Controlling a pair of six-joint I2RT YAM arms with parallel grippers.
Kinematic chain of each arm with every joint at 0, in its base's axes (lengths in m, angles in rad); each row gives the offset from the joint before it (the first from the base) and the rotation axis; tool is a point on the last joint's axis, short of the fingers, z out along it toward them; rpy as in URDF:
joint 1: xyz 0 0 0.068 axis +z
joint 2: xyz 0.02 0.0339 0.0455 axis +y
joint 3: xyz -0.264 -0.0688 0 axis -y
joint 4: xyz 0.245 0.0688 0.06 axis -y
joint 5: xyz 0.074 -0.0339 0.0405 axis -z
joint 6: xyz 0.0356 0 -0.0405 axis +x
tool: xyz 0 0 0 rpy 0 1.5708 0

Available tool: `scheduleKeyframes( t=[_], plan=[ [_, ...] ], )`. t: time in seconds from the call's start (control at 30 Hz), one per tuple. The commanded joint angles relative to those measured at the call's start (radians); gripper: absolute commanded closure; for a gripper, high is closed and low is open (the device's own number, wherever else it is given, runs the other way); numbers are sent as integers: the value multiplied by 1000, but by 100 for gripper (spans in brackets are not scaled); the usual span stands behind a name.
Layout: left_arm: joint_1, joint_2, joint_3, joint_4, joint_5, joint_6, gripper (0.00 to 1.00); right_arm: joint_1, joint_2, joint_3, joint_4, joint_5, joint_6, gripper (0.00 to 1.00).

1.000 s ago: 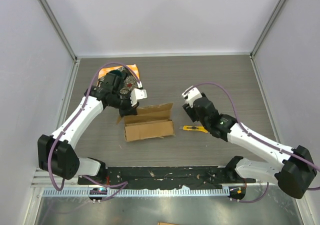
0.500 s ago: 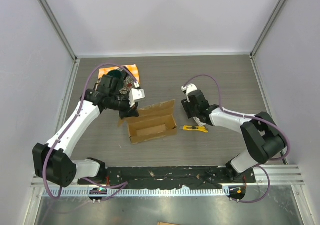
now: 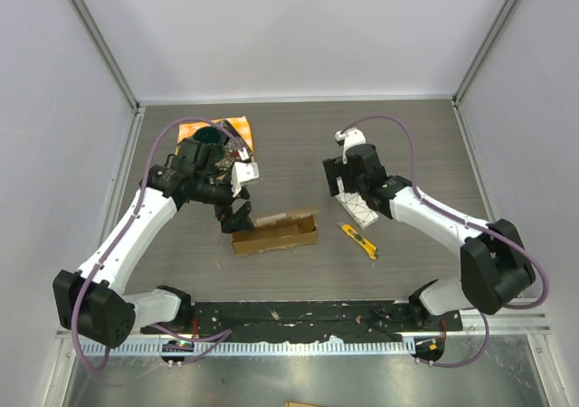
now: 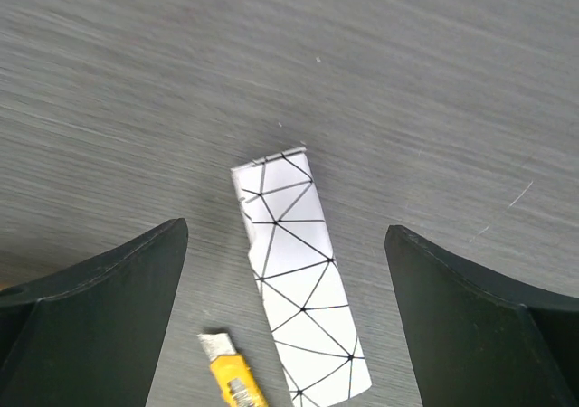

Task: Unpack the express box
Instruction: Place the product at the center of the board, then reset both arms

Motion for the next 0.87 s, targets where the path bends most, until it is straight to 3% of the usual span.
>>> scheduleKeyframes(
  t=[0.0,0.2,0.37,0.47,0.67,0.77,0.83],
  plan=[
    [-4,-47,85,-49,61,-58,0,-4,-100,94,-104,-54,79,3],
    [-2,-73,200,-99,81,-134,0,-6,-121,215,-275,120,240,2],
    [-1,-54,344,-155,101,-263,0,-4,-165,223,-315,85,216,1],
    [0,-41,390,-169,39,-334,0,-4,-207,206,-295,43,192,1],
    [36,-87,332,-100,-99,-423,0,-4,-256,180,-275,19,190,1],
    [117,-159,257,24,-101,-512,0,-4,-267,172,-269,20,193,1],
    [148,-140,261,18,-74,-533,0,-4,-265,169,-268,16,188,0]
  ],
)
